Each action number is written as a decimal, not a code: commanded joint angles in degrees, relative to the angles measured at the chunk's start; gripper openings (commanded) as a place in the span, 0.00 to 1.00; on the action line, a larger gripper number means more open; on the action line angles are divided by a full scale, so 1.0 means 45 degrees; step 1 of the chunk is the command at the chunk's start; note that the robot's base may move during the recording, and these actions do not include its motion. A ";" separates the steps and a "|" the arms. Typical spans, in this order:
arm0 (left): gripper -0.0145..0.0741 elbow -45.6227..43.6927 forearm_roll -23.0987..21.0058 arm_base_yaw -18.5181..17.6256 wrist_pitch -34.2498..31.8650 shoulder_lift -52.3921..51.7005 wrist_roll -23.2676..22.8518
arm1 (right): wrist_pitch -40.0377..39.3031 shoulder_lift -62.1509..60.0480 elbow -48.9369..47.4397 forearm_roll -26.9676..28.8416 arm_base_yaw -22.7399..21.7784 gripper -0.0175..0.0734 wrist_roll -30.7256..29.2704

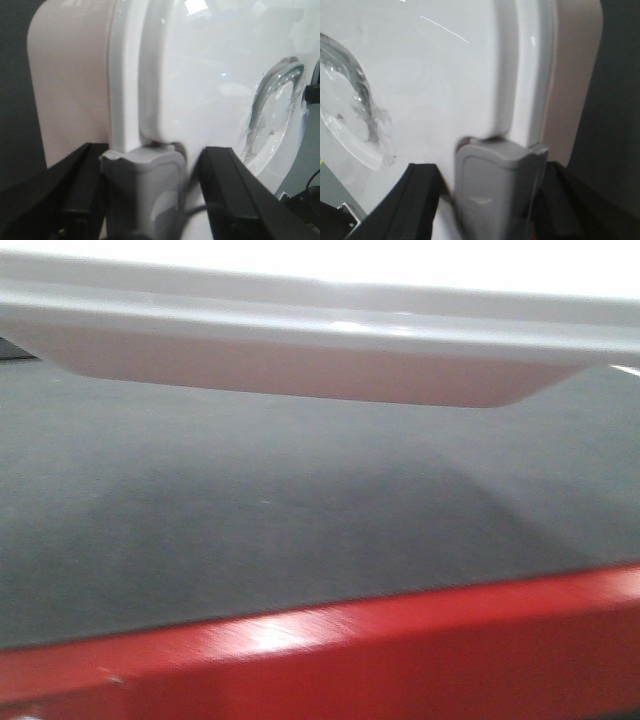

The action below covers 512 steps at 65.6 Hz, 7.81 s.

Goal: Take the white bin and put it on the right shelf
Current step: 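Hold the bin raised with both grippers while the base turns away, then carry the bin with both grippers toward the blue-crate shelf rack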

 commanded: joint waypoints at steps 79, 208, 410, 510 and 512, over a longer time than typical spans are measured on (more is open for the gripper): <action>0.44 -0.0416 -0.2492 -0.0387 0.1927 -0.0162 0.0235 | 0.0924 -0.0106 -0.0394 0.2643 0.0156 0.59 -0.0209; 0.44 -0.0416 -0.2500 -0.0387 0.1927 -0.0162 0.0235 | 0.0934 -0.0106 -0.0394 0.2643 0.0156 0.59 -0.0209; 0.44 -0.0416 -0.2500 -0.0387 0.1927 -0.0162 0.0235 | 0.0939 -0.0106 -0.0394 0.2643 0.0156 0.59 -0.0209; 0.44 -0.0416 -0.2500 -0.0387 0.1927 -0.0162 0.0235 | 0.0939 -0.0106 -0.0394 0.2643 0.0156 0.59 -0.0209; 0.44 -0.0416 -0.2500 -0.0387 0.1927 -0.0162 0.0235 | 0.0939 -0.0106 -0.0394 0.2643 0.0156 0.59 -0.0209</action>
